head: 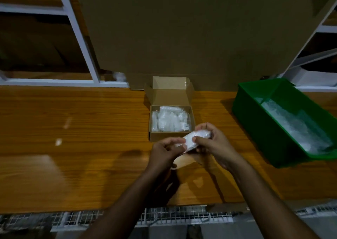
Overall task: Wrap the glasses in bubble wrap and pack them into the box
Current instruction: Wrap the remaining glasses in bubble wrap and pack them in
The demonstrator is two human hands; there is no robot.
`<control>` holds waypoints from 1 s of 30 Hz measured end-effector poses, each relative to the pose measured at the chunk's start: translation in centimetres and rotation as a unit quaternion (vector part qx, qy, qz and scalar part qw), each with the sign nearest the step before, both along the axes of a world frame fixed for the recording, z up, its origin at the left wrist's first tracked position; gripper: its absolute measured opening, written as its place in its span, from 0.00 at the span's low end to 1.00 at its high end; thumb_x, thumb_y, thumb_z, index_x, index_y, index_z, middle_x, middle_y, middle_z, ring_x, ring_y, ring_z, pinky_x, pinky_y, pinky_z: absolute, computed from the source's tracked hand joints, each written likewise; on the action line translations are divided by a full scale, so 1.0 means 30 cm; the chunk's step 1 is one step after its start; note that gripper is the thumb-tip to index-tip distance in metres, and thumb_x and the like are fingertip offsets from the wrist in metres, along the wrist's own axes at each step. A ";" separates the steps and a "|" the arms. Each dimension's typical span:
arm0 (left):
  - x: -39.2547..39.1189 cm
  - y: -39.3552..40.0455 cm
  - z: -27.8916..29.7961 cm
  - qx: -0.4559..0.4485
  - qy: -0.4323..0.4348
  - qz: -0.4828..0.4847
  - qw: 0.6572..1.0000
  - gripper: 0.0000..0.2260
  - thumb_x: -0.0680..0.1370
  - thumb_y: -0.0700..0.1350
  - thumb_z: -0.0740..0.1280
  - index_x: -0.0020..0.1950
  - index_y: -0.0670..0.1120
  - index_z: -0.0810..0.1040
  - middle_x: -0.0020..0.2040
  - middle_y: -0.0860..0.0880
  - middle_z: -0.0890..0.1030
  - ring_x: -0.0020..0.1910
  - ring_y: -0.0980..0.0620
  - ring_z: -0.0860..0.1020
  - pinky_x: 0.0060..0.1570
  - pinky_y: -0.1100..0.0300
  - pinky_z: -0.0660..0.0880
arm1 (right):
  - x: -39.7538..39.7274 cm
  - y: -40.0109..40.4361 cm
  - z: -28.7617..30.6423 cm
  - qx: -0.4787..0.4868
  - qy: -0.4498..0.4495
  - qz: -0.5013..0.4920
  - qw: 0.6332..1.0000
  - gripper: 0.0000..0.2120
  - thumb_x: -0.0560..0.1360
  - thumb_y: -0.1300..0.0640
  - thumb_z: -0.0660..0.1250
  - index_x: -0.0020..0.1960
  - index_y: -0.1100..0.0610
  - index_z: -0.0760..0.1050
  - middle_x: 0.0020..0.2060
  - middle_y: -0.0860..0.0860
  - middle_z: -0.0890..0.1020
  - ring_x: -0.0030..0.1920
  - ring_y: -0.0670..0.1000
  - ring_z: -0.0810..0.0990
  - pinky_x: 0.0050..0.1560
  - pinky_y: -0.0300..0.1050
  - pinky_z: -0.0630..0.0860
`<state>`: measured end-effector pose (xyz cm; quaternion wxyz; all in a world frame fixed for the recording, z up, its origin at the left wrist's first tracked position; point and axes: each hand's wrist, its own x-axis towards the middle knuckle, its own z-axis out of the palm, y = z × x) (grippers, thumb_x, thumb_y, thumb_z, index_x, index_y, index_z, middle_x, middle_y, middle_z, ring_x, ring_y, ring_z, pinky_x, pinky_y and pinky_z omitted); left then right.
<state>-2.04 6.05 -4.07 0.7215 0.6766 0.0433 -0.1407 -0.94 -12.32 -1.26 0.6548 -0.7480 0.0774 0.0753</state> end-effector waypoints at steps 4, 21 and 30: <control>0.096 -0.082 0.011 0.084 -0.134 0.013 0.987 0.06 0.77 0.41 0.72 0.50 0.50 0.86 0.47 0.53 0.85 0.47 0.55 0.83 0.47 0.60 0.80 | 0.160 -0.115 0.041 -0.037 -0.019 -0.026 0.999 0.22 0.73 0.69 0.72 0.64 0.57 0.73 0.57 0.57 0.79 0.55 0.57 0.82 0.44 0.50 0.84; 0.312 -0.067 -0.122 0.586 -0.422 -0.196 0.663 0.22 0.80 0.56 0.54 0.65 0.47 0.78 0.69 0.46 0.77 0.72 0.47 0.72 0.68 0.47 0.69 | 0.468 -0.169 -0.045 -0.556 -0.517 0.348 0.550 0.14 0.76 0.61 0.61 0.56 0.61 0.82 0.49 0.58 0.84 0.48 0.58 0.82 0.42 0.52 0.80; 0.292 -0.065 -0.144 0.569 -0.419 -0.158 0.689 0.23 0.78 0.52 0.55 0.67 0.43 0.78 0.67 0.43 0.79 0.69 0.45 0.75 0.69 0.47 0.70 | 0.388 -0.155 -0.047 -0.657 -0.383 0.376 0.529 0.22 0.71 0.58 0.74 0.64 0.56 0.77 0.62 0.56 0.81 0.66 0.56 0.75 0.68 0.53 0.72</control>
